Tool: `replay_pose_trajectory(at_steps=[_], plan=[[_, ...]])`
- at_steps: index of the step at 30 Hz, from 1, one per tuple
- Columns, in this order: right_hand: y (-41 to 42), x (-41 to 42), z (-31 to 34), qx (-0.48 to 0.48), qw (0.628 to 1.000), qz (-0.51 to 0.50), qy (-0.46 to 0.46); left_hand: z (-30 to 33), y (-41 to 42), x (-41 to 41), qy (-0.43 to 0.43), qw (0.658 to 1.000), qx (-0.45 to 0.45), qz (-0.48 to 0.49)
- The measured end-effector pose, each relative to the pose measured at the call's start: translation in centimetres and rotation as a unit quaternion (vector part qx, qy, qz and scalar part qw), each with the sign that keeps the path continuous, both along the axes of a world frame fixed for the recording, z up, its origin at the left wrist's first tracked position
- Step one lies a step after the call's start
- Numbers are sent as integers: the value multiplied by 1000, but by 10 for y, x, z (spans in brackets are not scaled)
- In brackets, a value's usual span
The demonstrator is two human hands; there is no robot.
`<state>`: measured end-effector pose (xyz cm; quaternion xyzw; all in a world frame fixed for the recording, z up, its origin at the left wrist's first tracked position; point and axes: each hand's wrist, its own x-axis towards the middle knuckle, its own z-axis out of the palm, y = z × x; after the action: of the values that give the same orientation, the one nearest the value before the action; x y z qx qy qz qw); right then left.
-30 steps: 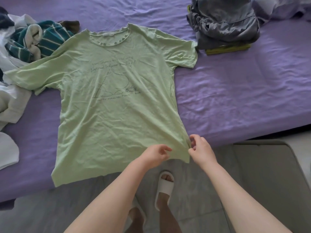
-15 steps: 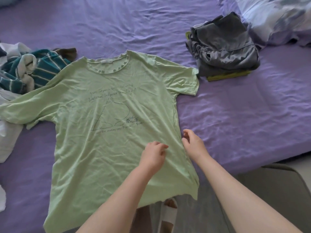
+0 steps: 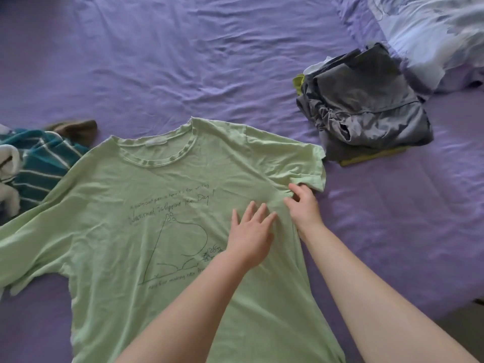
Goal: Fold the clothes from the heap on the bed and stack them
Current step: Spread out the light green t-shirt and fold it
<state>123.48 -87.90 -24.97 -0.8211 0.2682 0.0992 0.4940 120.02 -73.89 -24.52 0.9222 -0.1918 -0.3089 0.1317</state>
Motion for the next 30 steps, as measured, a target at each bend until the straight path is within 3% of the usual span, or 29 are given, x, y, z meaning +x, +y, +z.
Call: replay_pose_trajectory(at_steps=[3,8,13,18,22,27,30], plan=[[-19,15,9,0,999,-24,-36,-1,-6,19,-18,1000,-6,-3],[-27,9,11,-5,997,65,-33,-3,-18,44,-12,999,27,-35],[-30,15,15,94,991,-81,-38,-6,-26,63,-29,999,35,-27],[-30,34,9,2,994,-112,-21,-4,-41,122,-85,996,10,31],[-35,32,6,-41,989,-124,-68,0,-62,176,-148,988,-22,38],[-42,29,1,3,986,-143,-84,-7,-80,202,-60,987,-78,131],[-46,27,-3,30,986,-155,-56,-10,-85,204,-68,976,-98,181]])
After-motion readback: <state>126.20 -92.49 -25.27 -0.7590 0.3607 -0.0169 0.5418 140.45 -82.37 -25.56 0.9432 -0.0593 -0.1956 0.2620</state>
